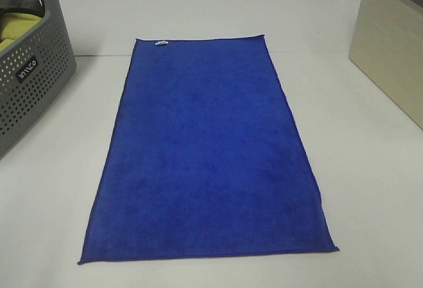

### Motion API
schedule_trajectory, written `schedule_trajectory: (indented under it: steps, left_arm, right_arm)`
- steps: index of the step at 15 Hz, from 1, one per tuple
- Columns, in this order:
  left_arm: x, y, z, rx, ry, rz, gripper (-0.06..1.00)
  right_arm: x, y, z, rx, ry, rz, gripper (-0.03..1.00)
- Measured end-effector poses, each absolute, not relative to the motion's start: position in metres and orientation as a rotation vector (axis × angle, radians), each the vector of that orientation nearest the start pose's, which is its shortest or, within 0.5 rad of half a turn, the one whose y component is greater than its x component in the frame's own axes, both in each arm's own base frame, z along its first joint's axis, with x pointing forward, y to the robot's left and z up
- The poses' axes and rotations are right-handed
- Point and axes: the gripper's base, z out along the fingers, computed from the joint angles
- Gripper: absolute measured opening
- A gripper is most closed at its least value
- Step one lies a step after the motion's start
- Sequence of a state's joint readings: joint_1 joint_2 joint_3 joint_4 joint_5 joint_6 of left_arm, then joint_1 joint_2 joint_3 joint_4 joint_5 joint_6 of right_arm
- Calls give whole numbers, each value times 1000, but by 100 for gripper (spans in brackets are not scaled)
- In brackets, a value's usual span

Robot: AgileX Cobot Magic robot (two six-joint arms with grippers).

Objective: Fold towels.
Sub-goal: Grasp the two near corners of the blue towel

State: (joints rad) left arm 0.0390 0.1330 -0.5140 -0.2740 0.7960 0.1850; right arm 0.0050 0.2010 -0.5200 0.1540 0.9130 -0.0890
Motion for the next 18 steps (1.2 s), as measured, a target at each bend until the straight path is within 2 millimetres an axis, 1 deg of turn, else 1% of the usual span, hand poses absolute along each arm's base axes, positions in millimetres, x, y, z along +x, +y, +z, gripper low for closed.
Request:
schedule_trajectory:
  steps: [2, 4, 5, 7, 8, 9, 10, 11, 12, 13, 15, 17, 18]
  left_arm:
    - [52, -20, 305, 26, 1955, -276, 65]
    - [82, -25, 297, -51, 2091, -425, 65]
    - [91, -27, 294, -75, 2131, -466, 65]
    - [124, -31, 276, -122, 2288, -573, 65]
    - [139, -33, 265, -131, 2358, -617, 65]
    - [160, -36, 247, -144, 2455, -690, 65]
    - [167, -37, 240, -147, 2486, -712, 65]
    - [180, -39, 225, -147, 2538, -746, 65]
    - [191, -40, 212, -151, 2572, -779, 65]
    - [199, -41, 200, -146, 2599, -813, 65]
    - [213, -42, 175, -136, 2649, -836, 65]
    - [223, -45, 155, -144, 2685, -811, 65]
    - [226, -50, 145, -136, 2704, -790, 65]
  right_arm:
    - [60, 11, 294, -12, 2139, 168, 72]
    - [89, 14, 292, 49, 2266, 242, 72]
    - [97, 15, 291, 61, 2302, 257, 72]
    - [130, 16, 284, 91, 2434, 276, 70]
    - [147, 17, 276, 111, 2506, 291, 69]
    - [167, 19, 261, 125, 2603, 326, 69]
    - [180, 22, 247, 129, 2673, 371, 69]
    - [185, 24, 242, 123, 2694, 395, 69]
    - [197, 27, 228, 124, 2738, 436, 69]
    - [207, 29, 214, 131, 2777, 477, 69]
    - [222, 33, 189, 163, 2845, 548, 69]
    - [233, 36, 168, 192, 2869, 608, 69]
    - [238, 37, 161, 205, 2861, 618, 69]
